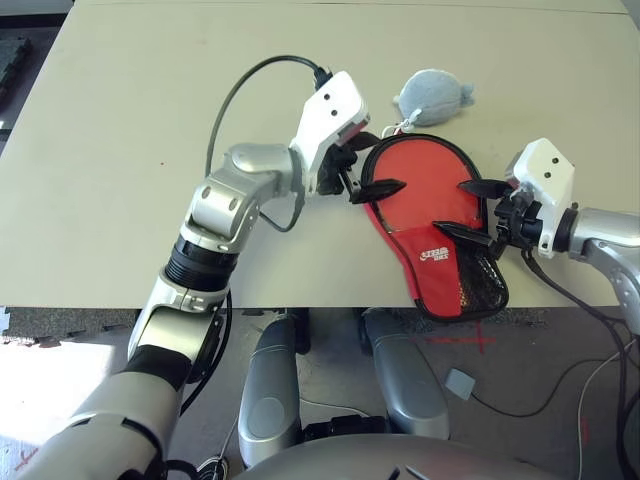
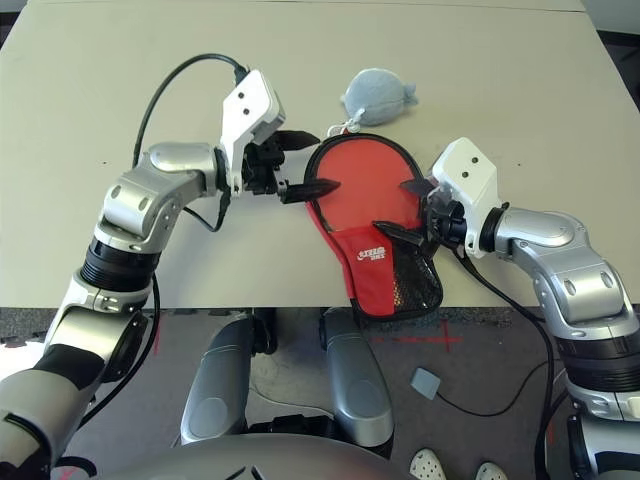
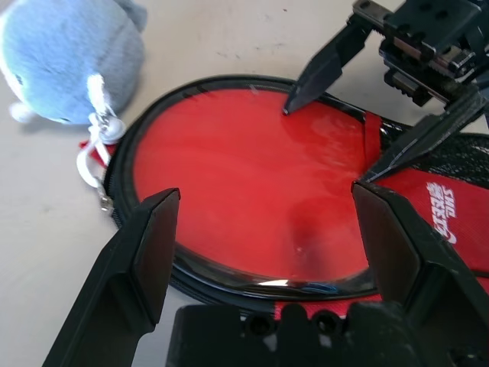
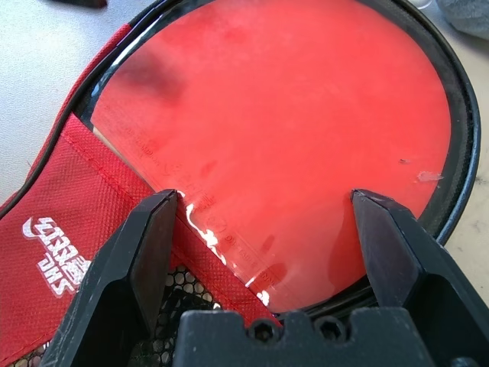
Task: Store the ping-pong paddle in its case and zip it.
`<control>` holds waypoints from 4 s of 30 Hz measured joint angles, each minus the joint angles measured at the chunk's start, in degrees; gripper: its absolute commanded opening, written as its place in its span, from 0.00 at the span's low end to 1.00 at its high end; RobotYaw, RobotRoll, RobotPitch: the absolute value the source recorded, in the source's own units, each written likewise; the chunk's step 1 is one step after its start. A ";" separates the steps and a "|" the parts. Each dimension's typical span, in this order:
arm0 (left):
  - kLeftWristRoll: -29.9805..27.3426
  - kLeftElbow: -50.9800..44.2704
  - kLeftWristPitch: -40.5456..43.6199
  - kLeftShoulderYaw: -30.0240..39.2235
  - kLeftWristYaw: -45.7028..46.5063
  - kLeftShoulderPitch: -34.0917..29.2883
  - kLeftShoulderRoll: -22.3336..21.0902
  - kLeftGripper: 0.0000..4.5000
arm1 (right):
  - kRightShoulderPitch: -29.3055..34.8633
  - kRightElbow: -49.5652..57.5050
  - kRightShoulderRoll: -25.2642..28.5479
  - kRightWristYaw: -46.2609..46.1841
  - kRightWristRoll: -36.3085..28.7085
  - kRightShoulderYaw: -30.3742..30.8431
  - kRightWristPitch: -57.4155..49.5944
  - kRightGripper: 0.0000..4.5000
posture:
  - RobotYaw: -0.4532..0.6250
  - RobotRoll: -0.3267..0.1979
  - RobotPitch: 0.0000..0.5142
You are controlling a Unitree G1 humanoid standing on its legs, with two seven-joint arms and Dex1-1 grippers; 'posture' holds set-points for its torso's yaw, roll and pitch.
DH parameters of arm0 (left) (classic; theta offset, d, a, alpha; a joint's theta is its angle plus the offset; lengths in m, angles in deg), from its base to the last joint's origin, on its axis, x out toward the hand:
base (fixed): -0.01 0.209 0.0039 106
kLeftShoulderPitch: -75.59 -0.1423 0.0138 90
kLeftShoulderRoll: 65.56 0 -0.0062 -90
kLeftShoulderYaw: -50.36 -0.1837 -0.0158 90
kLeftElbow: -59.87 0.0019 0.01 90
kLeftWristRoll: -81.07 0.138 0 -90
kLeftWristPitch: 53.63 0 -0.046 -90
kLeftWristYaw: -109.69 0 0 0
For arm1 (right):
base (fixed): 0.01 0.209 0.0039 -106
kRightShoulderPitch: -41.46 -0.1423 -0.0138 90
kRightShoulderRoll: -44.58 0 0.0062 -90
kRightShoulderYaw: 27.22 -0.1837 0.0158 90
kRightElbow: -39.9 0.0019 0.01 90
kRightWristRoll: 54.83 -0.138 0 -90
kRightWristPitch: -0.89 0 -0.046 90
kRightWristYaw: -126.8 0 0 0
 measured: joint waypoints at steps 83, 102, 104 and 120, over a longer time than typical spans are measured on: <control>7.78 2.16 -5.52 -7.86 4.18 -2.56 2.85 1.00 | -52.54 -81.86 -0.12 14.43 16.50 -1.38 18.11 0.05 | 0.31 0.62 0.74; 7.77 6.43 -7.70 -7.96 3.35 -0.54 4.41 1.00 | -29.40 -56.15 20.35 40.31 17.61 1.52 14.23 0.05 | 0.24 0.62 0.74; 7.77 6.83 -7.98 -8.03 3.33 -0.33 4.62 1.00 | -24.69 -52.43 23.11 42.14 15.00 2.13 13.06 0.05 | 0.24 0.62 0.74; 7.84 8.61 -9.00 -7.90 3.02 0.29 4.62 1.00 | 12.07 -19.68 39.14 43.28 -13.20 0.72 3.96 0.05 | 0.23 0.62 0.72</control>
